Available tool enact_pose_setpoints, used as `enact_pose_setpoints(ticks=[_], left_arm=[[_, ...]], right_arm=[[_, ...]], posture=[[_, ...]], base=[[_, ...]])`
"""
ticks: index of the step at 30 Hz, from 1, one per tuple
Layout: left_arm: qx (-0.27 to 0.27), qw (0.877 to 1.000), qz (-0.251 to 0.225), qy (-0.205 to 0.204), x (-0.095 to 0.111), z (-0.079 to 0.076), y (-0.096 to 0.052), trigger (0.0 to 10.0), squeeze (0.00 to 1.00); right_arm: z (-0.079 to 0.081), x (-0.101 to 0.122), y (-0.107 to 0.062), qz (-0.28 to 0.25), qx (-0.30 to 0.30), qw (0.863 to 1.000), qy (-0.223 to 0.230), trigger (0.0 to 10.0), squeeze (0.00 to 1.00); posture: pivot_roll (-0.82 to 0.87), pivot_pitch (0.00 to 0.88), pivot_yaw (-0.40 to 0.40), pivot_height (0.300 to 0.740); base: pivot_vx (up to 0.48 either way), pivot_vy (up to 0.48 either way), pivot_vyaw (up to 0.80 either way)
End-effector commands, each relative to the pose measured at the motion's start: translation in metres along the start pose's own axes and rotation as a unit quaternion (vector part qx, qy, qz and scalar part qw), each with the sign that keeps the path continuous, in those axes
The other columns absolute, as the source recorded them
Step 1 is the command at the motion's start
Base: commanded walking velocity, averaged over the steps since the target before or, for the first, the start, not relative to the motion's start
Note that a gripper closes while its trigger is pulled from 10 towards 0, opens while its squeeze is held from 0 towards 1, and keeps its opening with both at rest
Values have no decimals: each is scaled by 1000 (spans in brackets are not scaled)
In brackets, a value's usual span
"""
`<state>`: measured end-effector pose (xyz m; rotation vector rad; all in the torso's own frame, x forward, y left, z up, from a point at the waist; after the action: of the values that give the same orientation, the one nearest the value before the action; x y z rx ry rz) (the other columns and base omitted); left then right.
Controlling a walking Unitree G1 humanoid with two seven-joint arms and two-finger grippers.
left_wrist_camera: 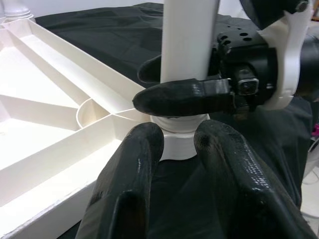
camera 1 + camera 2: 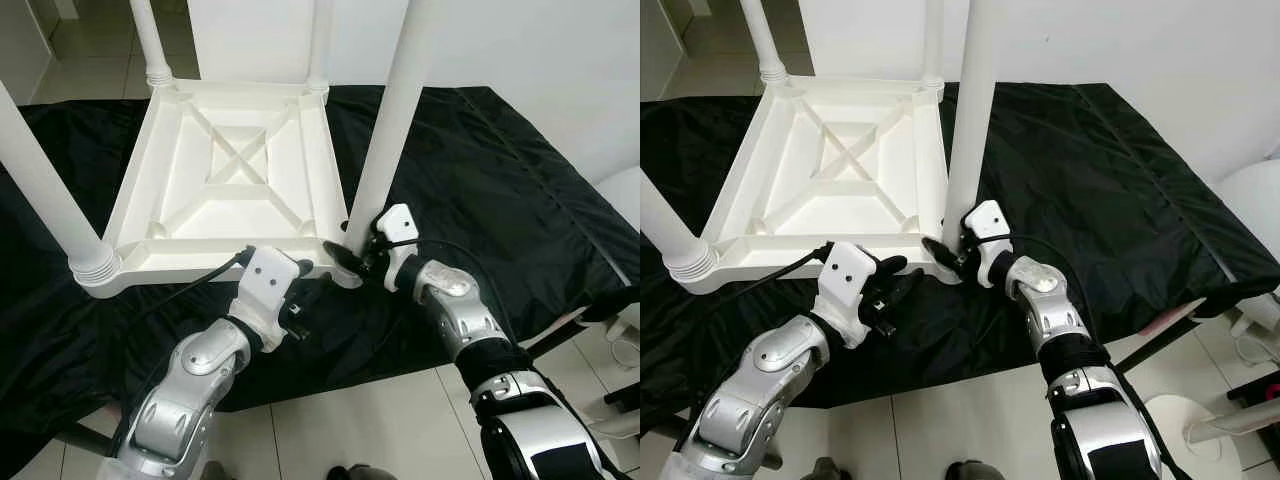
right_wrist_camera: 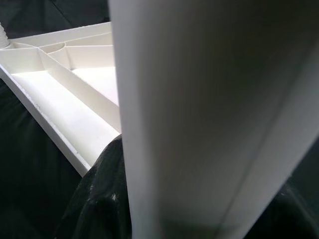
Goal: Building children table
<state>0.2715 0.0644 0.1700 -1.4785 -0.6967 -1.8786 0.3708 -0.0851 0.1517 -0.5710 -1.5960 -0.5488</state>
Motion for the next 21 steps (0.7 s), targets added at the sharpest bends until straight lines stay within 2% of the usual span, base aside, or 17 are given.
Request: enact_pose_setpoints(ticks=[1,2,3,10,13,16,21], left_arm=[[11,1000,4,-1,-2,1,-3,10000,0],[12,1000,5,-1,-2,2,-4,10000,0],[13,1000,5,-1,-2,2,-4,10000,0],[10,1000,7,-4,-4,-2,-4,10000,0],[11,1000,9,-3,-5,-1,-6,10000,0],[13,1000,9,-4,-5,-1,-6,10000,0],[14,1000,8,-6,-6,-2,-5,10000,0]], right_arm=[[0,-7,-4,22,11,1000,-16,0,0],[-1,-7,-6,23,10,1000,-16,0,0],[-4,-9,-8,26,-1,1000,-11,10000,0],[-11,-11,-14,20,-43,999,15,10000,0],[-8,-13,-16,18,-92,995,16,10000,0],[-5,-14,-16,15,-108,994,17,10000,0],[-2,-15,-15,10,-178,983,51,10000,0]], posture=[[22,89,-60,740],[21,88,-61,740],[19,91,-64,740],[16,95,-65,740],[19,95,-69,740],[20,95,-74,740],[14,93,-74,740]], base=[[0,0,0],[0,0,0],[0,0,0],[0,0,0],[0,0,0],[0,0,0],[0,0,0]])
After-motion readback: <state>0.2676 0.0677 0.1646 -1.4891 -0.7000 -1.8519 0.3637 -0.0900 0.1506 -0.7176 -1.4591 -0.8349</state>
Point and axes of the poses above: a point about 5 cm out from each wrist's last joint towards the gripper, its own y axis pointing out of the wrist towards the gripper, its own x axis along the axis of the wrist's last joint, z = x × y, the point moved 3 cm from there along y, pointing out of the wrist towards the gripper, and after that the axes turned 6 degrees about y, right-handed, at the moved point
